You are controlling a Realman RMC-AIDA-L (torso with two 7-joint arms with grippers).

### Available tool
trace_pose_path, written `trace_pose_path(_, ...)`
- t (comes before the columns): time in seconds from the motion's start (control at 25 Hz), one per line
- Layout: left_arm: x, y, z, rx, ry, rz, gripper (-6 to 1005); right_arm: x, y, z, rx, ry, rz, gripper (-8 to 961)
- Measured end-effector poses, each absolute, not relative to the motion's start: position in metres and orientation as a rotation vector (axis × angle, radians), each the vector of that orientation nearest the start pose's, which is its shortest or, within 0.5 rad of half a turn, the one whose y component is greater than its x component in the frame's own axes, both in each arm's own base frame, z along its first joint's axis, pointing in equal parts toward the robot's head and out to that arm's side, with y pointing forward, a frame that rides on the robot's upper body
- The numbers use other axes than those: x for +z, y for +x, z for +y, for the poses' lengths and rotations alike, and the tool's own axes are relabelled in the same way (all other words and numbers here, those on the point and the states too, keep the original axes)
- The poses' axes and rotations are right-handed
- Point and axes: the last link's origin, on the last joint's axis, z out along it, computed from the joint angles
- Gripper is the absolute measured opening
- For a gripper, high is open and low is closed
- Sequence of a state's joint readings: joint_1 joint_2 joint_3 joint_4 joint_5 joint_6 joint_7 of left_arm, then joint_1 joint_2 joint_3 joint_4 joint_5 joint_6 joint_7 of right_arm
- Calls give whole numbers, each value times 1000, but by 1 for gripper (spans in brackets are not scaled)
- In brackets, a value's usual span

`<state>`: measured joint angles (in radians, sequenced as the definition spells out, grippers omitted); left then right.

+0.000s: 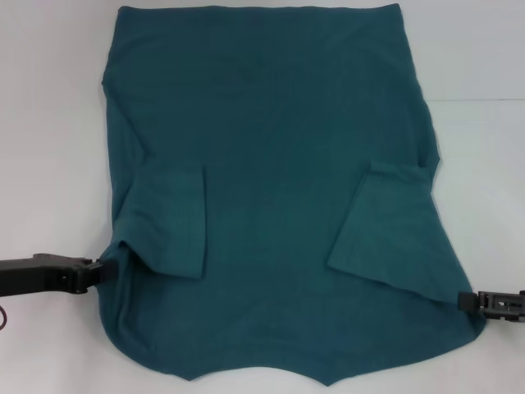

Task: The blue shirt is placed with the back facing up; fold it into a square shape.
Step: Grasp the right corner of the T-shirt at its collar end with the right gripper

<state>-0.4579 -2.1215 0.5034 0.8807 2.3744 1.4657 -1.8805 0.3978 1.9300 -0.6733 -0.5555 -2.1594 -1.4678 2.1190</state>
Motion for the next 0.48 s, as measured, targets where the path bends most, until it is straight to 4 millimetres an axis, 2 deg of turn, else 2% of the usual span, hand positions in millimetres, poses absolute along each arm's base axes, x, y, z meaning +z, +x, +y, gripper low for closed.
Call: trace_pose_path(0.48, 29, -327, 316, -348, -2377, -1302, 28, 24, 354, 290, 470, -2242, 1841, 915)
